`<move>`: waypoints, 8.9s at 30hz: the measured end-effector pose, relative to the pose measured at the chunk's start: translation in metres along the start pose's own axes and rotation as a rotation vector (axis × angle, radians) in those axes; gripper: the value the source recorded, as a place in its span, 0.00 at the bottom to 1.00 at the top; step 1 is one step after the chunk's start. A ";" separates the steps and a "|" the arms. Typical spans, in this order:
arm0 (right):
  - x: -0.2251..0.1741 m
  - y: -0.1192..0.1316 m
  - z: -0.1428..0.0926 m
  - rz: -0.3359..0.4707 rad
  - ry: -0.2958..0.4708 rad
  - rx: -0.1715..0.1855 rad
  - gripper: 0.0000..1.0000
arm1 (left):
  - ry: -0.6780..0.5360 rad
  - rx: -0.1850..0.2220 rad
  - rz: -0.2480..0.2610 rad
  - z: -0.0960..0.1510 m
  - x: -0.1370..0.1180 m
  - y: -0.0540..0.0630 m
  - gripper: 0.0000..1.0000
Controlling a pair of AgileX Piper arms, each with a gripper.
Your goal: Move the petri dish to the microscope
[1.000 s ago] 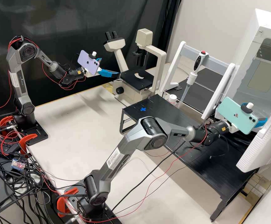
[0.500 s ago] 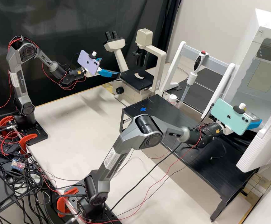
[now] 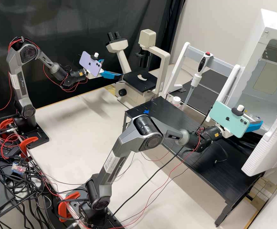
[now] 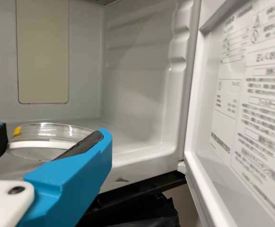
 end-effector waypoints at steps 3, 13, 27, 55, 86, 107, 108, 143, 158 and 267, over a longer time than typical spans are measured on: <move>0.007 -0.004 -0.003 -0.008 0.006 0.001 0.00 | 0.000 0.000 0.000 0.000 0.000 0.000 1.00; 0.029 -0.013 -0.008 -0.013 0.007 0.004 0.00 | 0.000 0.000 0.000 0.000 0.000 0.000 1.00; 0.028 -0.017 -0.002 -0.020 -0.010 -0.001 1.00 | 0.000 0.000 0.000 0.000 0.000 0.000 1.00; 0.015 -0.004 0.015 -0.044 -0.017 0.030 1.00 | 0.000 0.000 0.000 0.000 0.000 0.000 1.00; 0.055 -0.014 0.024 -0.112 -0.033 0.010 1.00 | 0.000 0.000 0.000 0.000 0.000 0.000 1.00; 0.060 -0.015 0.022 -0.151 -0.016 0.008 0.00 | 0.000 0.000 0.000 0.000 0.000 0.000 1.00; 0.061 -0.016 0.022 -0.151 -0.017 0.008 0.00 | 0.000 0.000 0.000 0.000 0.000 0.000 1.00; 0.050 -0.020 0.028 -0.172 -0.040 0.029 0.00 | 0.000 0.000 0.000 0.000 0.000 0.000 1.00; 0.002 0.022 0.041 -0.092 -0.068 0.048 0.00 | 0.000 0.000 0.000 0.000 0.000 0.000 1.00; -0.138 -0.289 -0.287 -0.706 0.508 -0.135 0.00 | 0.000 0.000 0.000 0.000 0.000 0.000 1.00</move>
